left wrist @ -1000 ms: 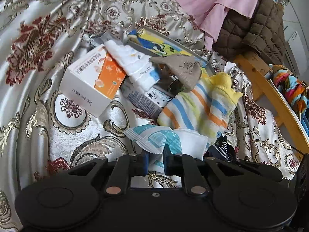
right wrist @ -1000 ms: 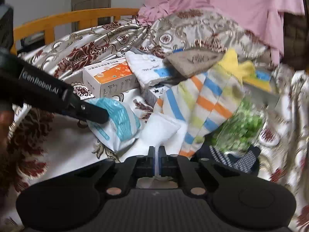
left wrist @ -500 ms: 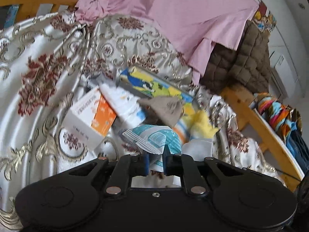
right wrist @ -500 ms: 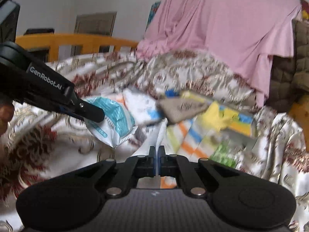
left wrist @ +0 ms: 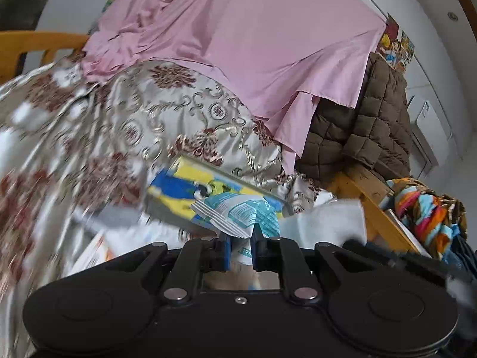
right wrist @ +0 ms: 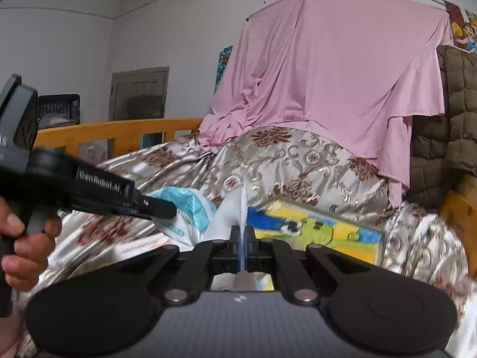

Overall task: Organize soft objects
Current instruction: 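Carry both held items into the frog-picture tray and open both tools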

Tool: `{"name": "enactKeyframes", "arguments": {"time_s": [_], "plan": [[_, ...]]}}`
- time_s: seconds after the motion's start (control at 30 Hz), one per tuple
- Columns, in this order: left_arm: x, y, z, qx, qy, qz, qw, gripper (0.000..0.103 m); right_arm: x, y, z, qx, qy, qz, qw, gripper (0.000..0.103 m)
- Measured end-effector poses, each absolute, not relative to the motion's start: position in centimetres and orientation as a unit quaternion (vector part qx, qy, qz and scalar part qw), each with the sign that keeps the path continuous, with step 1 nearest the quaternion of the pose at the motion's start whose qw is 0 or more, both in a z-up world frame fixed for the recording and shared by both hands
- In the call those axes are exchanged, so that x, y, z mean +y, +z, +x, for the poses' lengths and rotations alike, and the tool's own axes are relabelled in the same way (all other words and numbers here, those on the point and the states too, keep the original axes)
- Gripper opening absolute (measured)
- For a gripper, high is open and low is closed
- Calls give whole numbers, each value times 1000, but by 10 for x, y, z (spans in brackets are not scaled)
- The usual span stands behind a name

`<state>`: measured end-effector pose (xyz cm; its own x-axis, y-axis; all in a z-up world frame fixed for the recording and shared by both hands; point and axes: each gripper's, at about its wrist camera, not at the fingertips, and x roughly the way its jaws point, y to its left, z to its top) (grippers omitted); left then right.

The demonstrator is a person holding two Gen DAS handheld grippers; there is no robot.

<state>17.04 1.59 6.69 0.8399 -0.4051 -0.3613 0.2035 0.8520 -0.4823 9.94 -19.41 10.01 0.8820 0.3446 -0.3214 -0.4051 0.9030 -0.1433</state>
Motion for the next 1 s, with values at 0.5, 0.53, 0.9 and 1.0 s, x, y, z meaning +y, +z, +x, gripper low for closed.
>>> {"name": "enactKeyframes", "arguments": {"time_s": [0.5,0.53,0.9,1.0], "plan": [[-51,9,393,301,-178,-206,914,14,-250,62,329,226,117,-100,962,2],[-53,1,402,313,-180,-204,910,14,-253,54,338,238,110,-97,960,2],[-65,-41,440,414,-179,-176,875,19,-279,-5,372,330,85,-72,937,4],[-66,-39,436,417,-168,-164,878,26,-281,-9,372,339,79,-60,936,15]]}}
